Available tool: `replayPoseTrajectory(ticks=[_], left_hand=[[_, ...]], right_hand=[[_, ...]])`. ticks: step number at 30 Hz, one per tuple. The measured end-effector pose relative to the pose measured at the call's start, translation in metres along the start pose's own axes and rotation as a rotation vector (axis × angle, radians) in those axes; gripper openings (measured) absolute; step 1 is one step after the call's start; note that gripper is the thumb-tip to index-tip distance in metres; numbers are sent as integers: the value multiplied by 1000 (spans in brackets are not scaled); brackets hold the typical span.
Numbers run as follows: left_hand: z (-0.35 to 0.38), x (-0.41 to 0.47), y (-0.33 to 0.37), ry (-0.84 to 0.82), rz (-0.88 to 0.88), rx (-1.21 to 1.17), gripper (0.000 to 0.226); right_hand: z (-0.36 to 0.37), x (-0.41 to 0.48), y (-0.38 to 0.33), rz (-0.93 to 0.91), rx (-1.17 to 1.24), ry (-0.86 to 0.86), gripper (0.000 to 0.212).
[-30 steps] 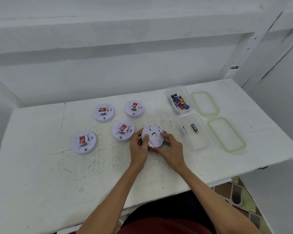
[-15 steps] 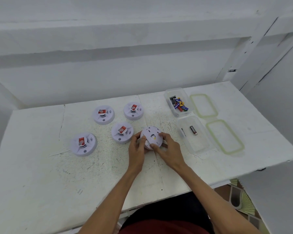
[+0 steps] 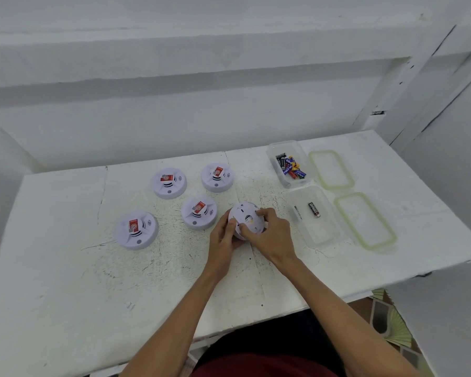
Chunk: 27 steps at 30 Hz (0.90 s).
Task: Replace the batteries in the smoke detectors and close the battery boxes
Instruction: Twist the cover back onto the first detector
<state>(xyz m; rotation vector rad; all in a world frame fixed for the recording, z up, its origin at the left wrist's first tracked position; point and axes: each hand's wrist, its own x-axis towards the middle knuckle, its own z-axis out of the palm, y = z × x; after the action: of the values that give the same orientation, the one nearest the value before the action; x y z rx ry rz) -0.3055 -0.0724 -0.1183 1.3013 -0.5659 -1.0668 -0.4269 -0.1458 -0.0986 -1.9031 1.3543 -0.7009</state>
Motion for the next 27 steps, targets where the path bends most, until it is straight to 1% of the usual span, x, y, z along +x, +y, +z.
replayPoseTrajectory(ticks=[8, 11, 15, 20, 27], left_hand=[[0, 2, -2, 18, -33, -60, 36], [-1, 3, -4, 26, -57, -120, 36], [-1, 3, -3, 8, -56, -137, 37], [0, 2, -1, -10, -56, -154, 36], [-1, 4, 0, -13, -94, -183, 37]], right_hand=[[1, 6, -8, 7, -75, -22, 67], [4, 12, -11, -106, -176, 15, 68], [5, 18, -14, -204, -282, -49, 63], [-2, 24, -14, -179, -295, -86, 63], [5, 17, -21, -143, -284, 11, 61]])
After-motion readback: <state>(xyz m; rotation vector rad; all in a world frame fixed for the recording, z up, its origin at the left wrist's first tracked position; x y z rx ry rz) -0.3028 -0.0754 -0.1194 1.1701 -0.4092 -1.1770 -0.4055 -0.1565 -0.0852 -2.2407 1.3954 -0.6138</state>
